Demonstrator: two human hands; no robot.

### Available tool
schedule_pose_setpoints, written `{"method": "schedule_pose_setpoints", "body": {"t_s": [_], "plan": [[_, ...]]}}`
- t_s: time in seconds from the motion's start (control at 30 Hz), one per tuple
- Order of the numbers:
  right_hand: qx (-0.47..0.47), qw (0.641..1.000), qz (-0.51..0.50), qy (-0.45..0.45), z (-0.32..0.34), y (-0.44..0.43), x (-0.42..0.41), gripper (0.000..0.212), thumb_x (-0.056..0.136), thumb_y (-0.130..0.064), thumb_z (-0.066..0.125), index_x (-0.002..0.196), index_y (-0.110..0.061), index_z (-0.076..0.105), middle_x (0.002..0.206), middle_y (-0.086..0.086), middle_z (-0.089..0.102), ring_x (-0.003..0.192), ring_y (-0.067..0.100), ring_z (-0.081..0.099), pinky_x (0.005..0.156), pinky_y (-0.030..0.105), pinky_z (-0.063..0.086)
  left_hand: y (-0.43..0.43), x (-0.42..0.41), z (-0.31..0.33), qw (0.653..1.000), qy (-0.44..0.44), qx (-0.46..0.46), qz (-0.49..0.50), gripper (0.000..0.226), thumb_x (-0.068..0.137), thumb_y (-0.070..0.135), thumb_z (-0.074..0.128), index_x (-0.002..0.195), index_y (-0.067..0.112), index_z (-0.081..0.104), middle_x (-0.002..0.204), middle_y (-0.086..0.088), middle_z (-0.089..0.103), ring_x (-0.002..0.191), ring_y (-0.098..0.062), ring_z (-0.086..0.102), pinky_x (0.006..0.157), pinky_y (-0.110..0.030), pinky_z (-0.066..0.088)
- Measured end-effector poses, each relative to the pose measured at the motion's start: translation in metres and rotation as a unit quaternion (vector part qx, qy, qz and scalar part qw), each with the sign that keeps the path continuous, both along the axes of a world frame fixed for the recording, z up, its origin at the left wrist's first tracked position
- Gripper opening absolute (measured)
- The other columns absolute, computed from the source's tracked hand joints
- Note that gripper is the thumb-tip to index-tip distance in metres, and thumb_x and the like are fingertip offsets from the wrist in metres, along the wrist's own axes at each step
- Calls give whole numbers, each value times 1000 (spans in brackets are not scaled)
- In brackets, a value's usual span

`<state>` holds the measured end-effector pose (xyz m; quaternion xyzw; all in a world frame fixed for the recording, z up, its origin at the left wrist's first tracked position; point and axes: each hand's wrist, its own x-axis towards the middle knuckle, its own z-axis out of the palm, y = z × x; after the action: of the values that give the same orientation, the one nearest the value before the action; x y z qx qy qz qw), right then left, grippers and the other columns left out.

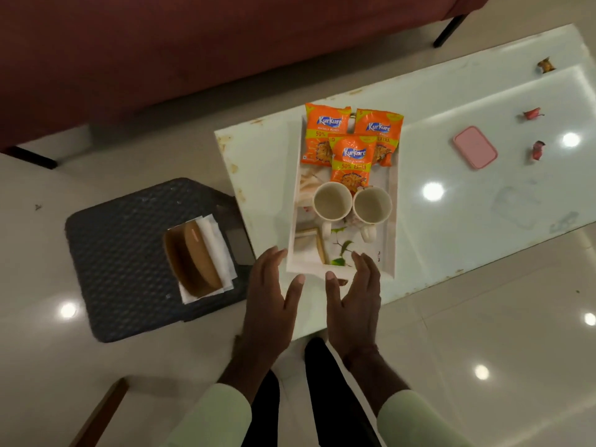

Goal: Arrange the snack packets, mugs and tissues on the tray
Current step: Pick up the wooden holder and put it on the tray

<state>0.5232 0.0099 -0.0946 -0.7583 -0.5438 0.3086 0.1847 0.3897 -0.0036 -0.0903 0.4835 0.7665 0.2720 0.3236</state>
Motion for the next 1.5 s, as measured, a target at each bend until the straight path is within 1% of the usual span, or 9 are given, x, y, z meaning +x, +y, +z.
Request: {"method": "schedule_pose_setpoints", "body": {"t_s": [0.23, 0.5, 0.63, 0.83, 1.0, 1.1, 1.23, 1.37, 1.5], "plan": [[42, 992, 118, -8, 4, -39, -77, 66, 95, -51, 46, 152, -25, 25, 163, 1, 20, 148, 19, 25, 112, 38, 29, -43, -89, 21, 997, 75, 25, -18, 54, 96, 52, 37, 143, 26, 34, 156, 1, 25, 142, -19, 30, 104, -52, 44], [21, 978, 209, 1, -19, -57, -152, 81, 92, -62, 46, 156, -24, 14, 166, -1, 14, 152, 15, 16, 115, 34, 23, -61, -179, -1, 997, 79, 19, -5, 53, 98, 16, 45, 149, 17, 29, 160, -5, 18, 148, -18, 18, 116, -46, 30], [-12, 975, 222, 3, -33, -63, -179, 94, 88, -66, 53, 158, -21, 9, 167, 0, 13, 153, 16, 13, 120, 36, 18, -43, -219, -19, 977, 176, -10, -122, 61, 91, 9, 42, 150, 9, 26, 159, -13, 22, 147, -28, 22, 117, -48, 28], [-49, 979, 196, -14, -44, -65, -204, 99, 84, -65, 60, 157, -22, 9, 164, 1, 24, 151, 19, 21, 119, 33, 4, 12, -261, -38, 939, 212, -17, -269, 83, 85, -14, 50, 152, 25, 18, 161, -7, 19, 147, -30, 22, 114, -54, 30], [-44, 985, 162, -42, -48, -70, -215, 87, 89, -64, 53, 156, -21, 19, 160, 0, 34, 149, 17, 27, 118, 33, -4, 49, -272, -35, 909, 220, -3, -354, 88, 80, -17, 53, 149, 33, 28, 159, -3, 26, 141, -33, 34, 98, -43, 47], [-45, 988, 143, -40, -49, -69, -217, 80, 92, -60, 52, 154, -19, 25, 157, 2, 39, 149, 20, 29, 119, 36, 0, 57, -271, -32, 898, 192, 0, -395, 78, 81, -15, 53, 144, 28, 41, 156, -5, 34, 141, -32, 34, 104, -43, 43], [-77, 989, 125, -22, -47, -63, -218, 72, 92, -58, 54, 151, -22, 32, 153, 1, 46, 141, 22, 43, 124, 42, 7, 60, -268, -25, 905, 150, -2, -399, 59, 83, -11, 59, 135, 15, 53, 144, -12, 49, 132, -32, 46, 102, -38, 43], [-74, 994, 80, 24, -38, -61, -217, 64, 89, -54, 60, 144, -25, 43, 141, 1, 59, 123, 22, 61, 118, 51, 31, 60, -268, -13, 922, 100, -20, -374, 52, 85, -9, 59, 132, 13, 56, 139, -12, 53, 127, -30, 50, 97, -30, 43], [-10, 996, 86, -6, -27, -53, -201, 56, 87, -52, 63, 135, -24, 53, 134, -4, 63, 128, 17, 56, 121, 52, 22, 61, -263, -7, 936, 52, -12, -347, 49, 83, -6, 64, 129, 7, 58, 134, -14, 56, 123, -27, 53, 89, -6, 37]]}}
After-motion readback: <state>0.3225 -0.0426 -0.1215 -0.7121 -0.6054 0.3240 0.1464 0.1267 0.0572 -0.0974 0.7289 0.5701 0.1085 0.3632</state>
